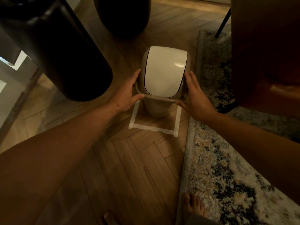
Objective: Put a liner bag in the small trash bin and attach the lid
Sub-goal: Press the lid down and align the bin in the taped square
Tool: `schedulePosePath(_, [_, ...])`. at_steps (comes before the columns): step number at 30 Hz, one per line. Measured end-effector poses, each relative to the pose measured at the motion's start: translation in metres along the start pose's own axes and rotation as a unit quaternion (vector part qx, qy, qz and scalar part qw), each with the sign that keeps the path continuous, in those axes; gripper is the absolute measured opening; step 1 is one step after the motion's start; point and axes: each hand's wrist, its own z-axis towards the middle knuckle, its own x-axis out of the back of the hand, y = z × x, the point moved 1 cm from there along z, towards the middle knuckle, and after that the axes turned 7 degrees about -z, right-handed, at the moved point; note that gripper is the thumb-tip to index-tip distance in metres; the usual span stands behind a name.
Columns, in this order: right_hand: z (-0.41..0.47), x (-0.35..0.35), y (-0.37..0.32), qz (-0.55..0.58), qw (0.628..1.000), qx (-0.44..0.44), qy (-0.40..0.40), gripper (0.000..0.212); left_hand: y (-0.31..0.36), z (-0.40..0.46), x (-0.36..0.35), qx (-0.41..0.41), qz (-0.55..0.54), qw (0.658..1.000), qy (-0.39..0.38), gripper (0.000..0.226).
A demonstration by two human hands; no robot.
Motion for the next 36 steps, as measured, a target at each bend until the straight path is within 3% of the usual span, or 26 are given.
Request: schedulePosePath(36, [0.0021, 0.0014, 0.0001, -0.029, 1.000, 0.008, 0.001, 0.117, 0.0060, 0.0053, 0.0030, 0.014, 0.023, 1.000, 0.002, 0.104])
